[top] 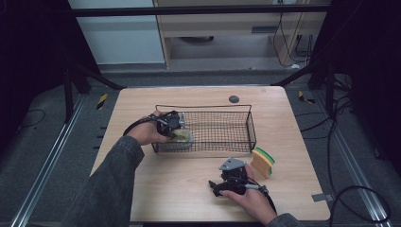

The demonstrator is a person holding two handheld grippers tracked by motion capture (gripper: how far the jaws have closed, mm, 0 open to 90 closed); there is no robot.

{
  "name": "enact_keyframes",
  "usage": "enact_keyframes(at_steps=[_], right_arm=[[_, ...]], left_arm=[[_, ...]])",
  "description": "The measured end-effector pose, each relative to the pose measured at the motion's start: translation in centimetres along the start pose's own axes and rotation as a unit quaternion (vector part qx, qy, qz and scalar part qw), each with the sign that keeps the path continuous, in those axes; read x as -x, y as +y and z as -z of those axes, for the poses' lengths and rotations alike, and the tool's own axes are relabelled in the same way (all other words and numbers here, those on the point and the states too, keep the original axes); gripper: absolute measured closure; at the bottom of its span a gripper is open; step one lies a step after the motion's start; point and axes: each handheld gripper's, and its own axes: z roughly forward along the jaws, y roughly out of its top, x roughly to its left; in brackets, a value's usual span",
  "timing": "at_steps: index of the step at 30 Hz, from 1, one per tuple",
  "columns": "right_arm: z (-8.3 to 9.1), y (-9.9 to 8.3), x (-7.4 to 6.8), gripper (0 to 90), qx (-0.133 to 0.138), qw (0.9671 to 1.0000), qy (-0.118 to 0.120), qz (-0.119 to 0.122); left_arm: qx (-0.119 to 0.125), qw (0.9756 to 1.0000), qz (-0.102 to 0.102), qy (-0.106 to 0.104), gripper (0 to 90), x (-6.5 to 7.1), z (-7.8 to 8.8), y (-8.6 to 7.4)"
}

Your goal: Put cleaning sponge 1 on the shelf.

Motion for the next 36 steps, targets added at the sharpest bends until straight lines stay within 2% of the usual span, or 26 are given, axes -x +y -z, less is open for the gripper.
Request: enact_keyframes(at_steps=[4, 11, 21, 26, 27, 28, 29, 30, 31, 32, 33, 35, 36], right_arm=[[0.0, 0.0, 0.0, 4.4, 0.0, 1.0, 0.0, 0.001], [0.0, 0.0, 0.0, 4.4, 0.0, 1.0, 0.0, 0.0], [0.0, 0.0, 0.0, 4.4, -0.001, 1.0, 0.0, 0.0], [0.0, 0.0, 0.0, 4.4, -0.001, 1.0, -0.001, 0.003], [0.0, 0.0, 0.0, 4.4, -0.001, 1.0, -0.001, 0.003], [0.0, 0.0, 0.0, 4.4, -0.001, 1.0, -0.001, 0.003], [0.0, 0.0, 0.0, 4.4, -0.001, 1.0, 0.0, 0.0], [0.0, 0.0, 0.0, 4.4, -0.001, 1.0, 0.0, 0.0], [0.0, 0.0, 0.0, 4.4, -0.001, 1.0, 0.0, 0.0], [0.0, 0.0, 0.0, 4.4, -0.002, 1.0, 0.0, -0.001], [0.0, 0.0, 0.0, 4.4, -0.001, 1.0, 0.0, -0.001], [0.0, 0.0, 0.0, 4.4, -0.002, 1.0, 0.0, -0.001], [0.0, 0.0, 0.0, 4.4, -0.002, 1.0, 0.0, -0.001]], left_arm=[[0.011, 0.9999, 0.0, 0.004, 64.9, 0.1, 0.6, 0.0], [0.046, 0.9988, 0.009, 0.015, 61.5, 0.2, 2.4, 0.1], [0.056, 0.9974, 0.02, 0.039, 50.4, 0.1, 3.2, 0.2], [0.061, 0.9953, 0.046, 0.059, 36.3, 0.1, 3.7, 0.4], [0.065, 0.9944, 0.055, 0.063, 31.5, 0.1, 3.8, 0.4], [0.065, 0.9944, 0.055, 0.063, 26.4, 0.1, 3.8, 0.4], [0.072, 0.9925, 0.073, 0.067, 21.6, 0.1, 4.1, 0.4], [0.072, 0.9925, 0.073, 0.067, 18.4, 0.1, 4.1, 0.4], [0.085, 0.9896, 0.097, 0.062, 18.4, 0.2, 4.3, 0.4], [0.093, 0.9879, 0.109, 0.06, 13.0, 0.2, 4.5, 0.3], [0.102, 0.9857, 0.122, 0.058, 11.9, 0.4, 4.8, 0.2], [0.11, 0.9831, 0.136, 0.055, 9.7, 0.6, 5.1, 0.0], [0.12, 0.9804, 0.147, 0.053, 9.2, 0.9, 5.2, -0.2]])
